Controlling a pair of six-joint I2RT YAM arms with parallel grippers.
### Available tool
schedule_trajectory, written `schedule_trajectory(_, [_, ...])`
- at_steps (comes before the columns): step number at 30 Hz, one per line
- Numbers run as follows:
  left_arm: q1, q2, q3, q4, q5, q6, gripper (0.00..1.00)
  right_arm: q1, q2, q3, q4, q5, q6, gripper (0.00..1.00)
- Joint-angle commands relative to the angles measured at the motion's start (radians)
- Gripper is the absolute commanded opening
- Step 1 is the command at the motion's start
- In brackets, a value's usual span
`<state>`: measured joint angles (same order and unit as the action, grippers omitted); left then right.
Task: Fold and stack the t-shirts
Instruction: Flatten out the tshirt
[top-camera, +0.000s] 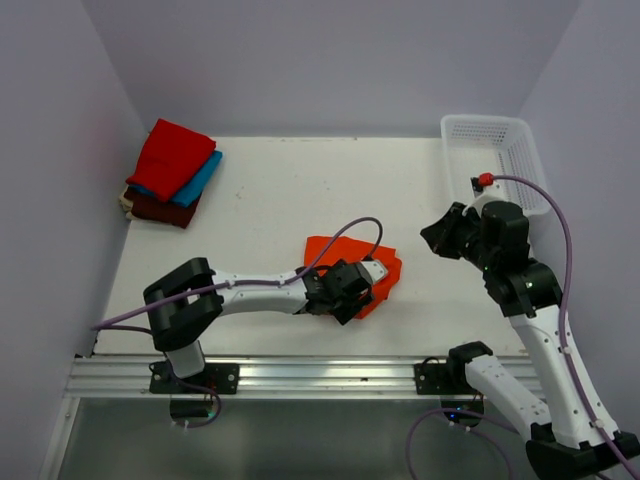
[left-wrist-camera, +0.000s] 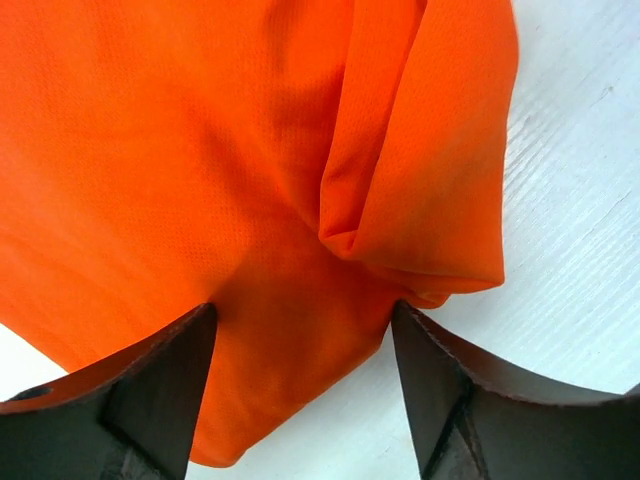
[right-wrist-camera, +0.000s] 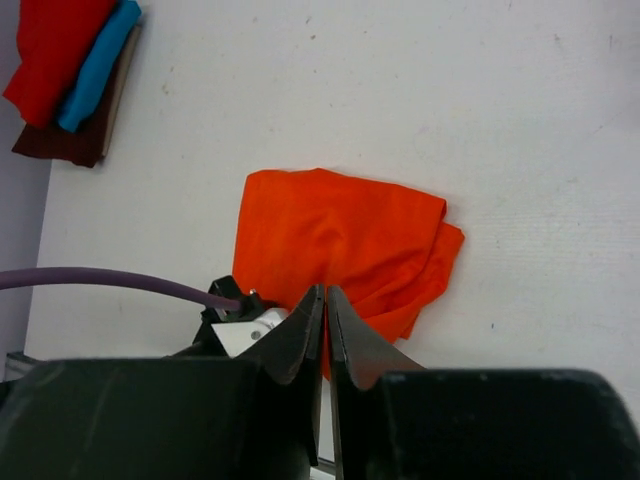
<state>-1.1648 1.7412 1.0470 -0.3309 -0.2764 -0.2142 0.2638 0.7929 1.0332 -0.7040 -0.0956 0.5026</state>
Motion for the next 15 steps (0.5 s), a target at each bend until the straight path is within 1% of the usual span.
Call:
schedule_trajectory(1, [-0.003,-0.025,0.056,0.004,-0.015,0.01,0.72,0.003,-0.015,0.034,-0.028,0.04,-0.012,0.06])
schedule_trajectory(3, [-0.003,-0.052,0.067,-0.017,-0.017,0.003,0.64,0.002,-0.021,0.03,-0.031,0.046,-0.013,0.02])
schedule_trajectory(4, [-0.003,-0.061,0.079,-0.026,-0.02,-0.007,0.53,0.003,-0.021,0.028,-0.032,0.048,-0.013,0.01])
schedule_trajectory(6, [-0.003,-0.094,0.085,-0.037,-0.027,-0.01,0.43,0.003,-0.026,0.024,-0.034,0.054,-0.013,0.0])
schedule_trajectory(7, [-0.003,-0.101,0.088,-0.039,-0.029,-0.011,0.34,0.003,-0.024,0.021,-0.035,0.054,-0.015,0.0])
schedule_trajectory(8, [-0.001,-0.114,0.088,-0.043,-0.035,-0.013,0.3,0.003,-0.026,0.021,-0.037,0.056,-0.015,0.0])
schedule_trajectory(9, [-0.003,-0.117,0.087,-0.046,-0.038,-0.013,0.28,0.002,-0.026,0.018,-0.037,0.056,-0.016,0.0])
schedule_trajectory(10, [-0.003,-0.118,0.087,-0.048,-0.046,-0.013,0.2,0.002,-0.027,0.015,-0.038,0.056,-0.016,0.0])
schedule_trajectory(11, [-0.003,-0.121,0.084,-0.051,-0.056,-0.017,0.07,0.003,-0.027,0.013,-0.04,0.06,-0.019,0.0])
schedule_trajectory(12, [-0.003,-0.121,0.084,-0.048,-0.056,-0.017,0.07,0.003,-0.027,0.013,-0.04,0.06,-0.019,0.0])
schedule_trajectory(13, [-0.003,-0.123,0.079,-0.046,-0.067,-0.02,0.0,0.002,-0.032,0.011,-0.043,0.063,-0.019,0.0])
schedule_trajectory(15, [-0.003,-0.118,0.074,-0.043,-0.069,-0.021,0.0,0.003,-0.035,0.011,-0.049,0.069,-0.025,0.0])
